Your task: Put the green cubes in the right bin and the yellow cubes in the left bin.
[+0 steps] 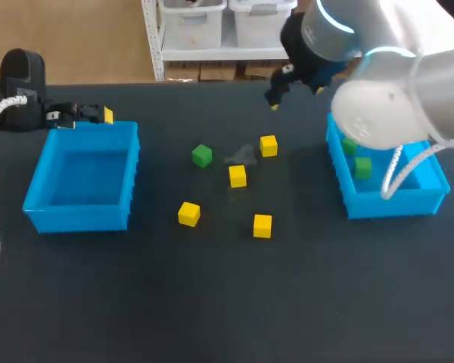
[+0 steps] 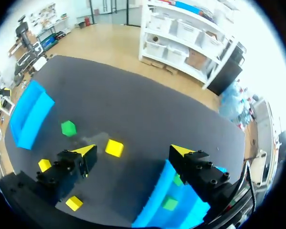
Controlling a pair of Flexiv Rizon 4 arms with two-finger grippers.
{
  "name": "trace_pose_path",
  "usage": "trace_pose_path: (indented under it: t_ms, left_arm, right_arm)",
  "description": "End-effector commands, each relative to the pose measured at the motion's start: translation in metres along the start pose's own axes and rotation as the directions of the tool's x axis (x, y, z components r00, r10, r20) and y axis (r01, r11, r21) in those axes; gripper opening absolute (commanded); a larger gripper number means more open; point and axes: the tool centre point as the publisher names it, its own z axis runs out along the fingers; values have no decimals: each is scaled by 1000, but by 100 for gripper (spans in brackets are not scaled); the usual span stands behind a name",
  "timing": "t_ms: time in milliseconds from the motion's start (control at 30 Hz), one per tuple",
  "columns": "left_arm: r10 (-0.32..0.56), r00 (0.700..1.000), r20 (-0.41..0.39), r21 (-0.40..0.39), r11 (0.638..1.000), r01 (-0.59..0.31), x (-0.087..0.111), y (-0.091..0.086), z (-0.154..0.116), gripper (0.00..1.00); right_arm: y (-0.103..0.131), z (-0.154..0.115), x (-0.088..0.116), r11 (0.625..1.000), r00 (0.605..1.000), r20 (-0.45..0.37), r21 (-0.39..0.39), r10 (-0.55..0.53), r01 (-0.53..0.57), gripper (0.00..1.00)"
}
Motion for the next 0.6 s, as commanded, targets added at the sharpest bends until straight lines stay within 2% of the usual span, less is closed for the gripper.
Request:
trace_pose_path:
  t_ms: [33,600]
  left_arm:
    - [0,1000,0,0,1000,0,0,0,0,100]
    - [0,1000,0,0,1000,0,0,0,0,100]
  right_arm:
    - [13,3,-20,1000,999,-22,-20,-23,23,100]
    - [73,12,-42,980,985,-26,-114,-168,164,100]
